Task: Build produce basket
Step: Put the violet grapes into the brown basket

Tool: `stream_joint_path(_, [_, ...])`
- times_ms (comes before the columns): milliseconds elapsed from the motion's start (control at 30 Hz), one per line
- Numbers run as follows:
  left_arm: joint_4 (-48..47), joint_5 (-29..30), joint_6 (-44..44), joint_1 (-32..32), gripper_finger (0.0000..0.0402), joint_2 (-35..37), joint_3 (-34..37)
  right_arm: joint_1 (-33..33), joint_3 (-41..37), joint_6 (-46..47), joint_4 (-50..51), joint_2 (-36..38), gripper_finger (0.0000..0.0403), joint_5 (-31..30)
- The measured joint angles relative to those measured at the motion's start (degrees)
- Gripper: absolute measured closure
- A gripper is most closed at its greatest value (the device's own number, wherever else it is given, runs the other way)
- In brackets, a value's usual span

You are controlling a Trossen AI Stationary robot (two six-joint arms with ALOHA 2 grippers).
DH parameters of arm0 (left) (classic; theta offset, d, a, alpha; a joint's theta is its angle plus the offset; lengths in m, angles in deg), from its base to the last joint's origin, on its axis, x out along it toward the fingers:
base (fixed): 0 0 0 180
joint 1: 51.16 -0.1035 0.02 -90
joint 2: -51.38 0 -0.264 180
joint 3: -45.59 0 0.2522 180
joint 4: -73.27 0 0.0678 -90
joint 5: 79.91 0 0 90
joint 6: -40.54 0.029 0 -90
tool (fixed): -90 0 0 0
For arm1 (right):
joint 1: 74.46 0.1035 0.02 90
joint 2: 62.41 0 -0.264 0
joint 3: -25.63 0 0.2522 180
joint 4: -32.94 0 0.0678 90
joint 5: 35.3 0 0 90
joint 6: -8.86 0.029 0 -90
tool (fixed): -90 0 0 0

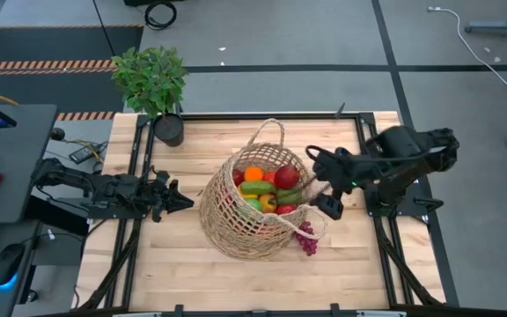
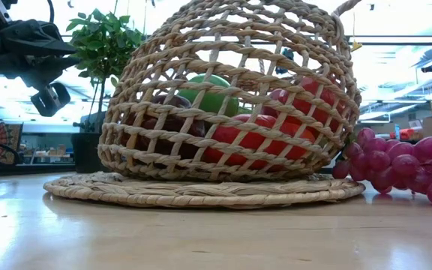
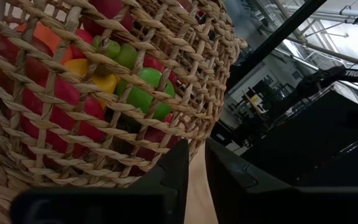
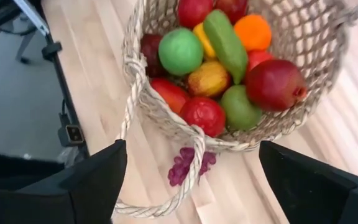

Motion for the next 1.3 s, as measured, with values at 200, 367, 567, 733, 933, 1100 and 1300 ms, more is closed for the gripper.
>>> stream_joint_path(200, [0.0, 0.0, 0.0, 0.0, 0.034, 0.0, 0.0, 6.9, 0.0, 6.3, 0.0, 1.0, 0.0046, -8.6])
stream_joint_path(367, [0.0, 0.0, 0.0, 0.0, 0.034, 0.0, 0.0, 10.9, -3.1, 11.7, 0.0, 0.9, 0.0053, -9.0])
stream_joint_path(567, [0.0, 0.0, 0.0, 0.0, 0.0345, 0.0, 0.0, 16.1, -14.0, 21.1, -0.1, 3.4, 0.0056, -7.4])
stream_joint_path(733, [0.0, 0.0, 0.0, 0.0, 0.0344, 0.0, 0.0, 21.9, -25.2, 32.2, -3.5, 9.2, 0.0056, -8.1])
stream_joint_path(933, [0.0, 0.0, 0.0, 0.0, 0.034, 0.0, 0.0, 28.8, -39.7, 39.7, -10.3, 13.9, 0.0056, -7.7])
stream_joint_path(1100, [0.0, 0.0, 0.0, 0.0, 0.0346, 0.0, 0.0, 31.5, -52.6, 37.5, -29.0, 13.1, 0.0054, -6.0])
stream_joint_path(1300, [0.0, 0.0, 0.0, 0.0, 0.0341, 0.0, 0.0, 31.9, -62.5, 42.4, -46.6, 9.3, 0.0054, -5.0])
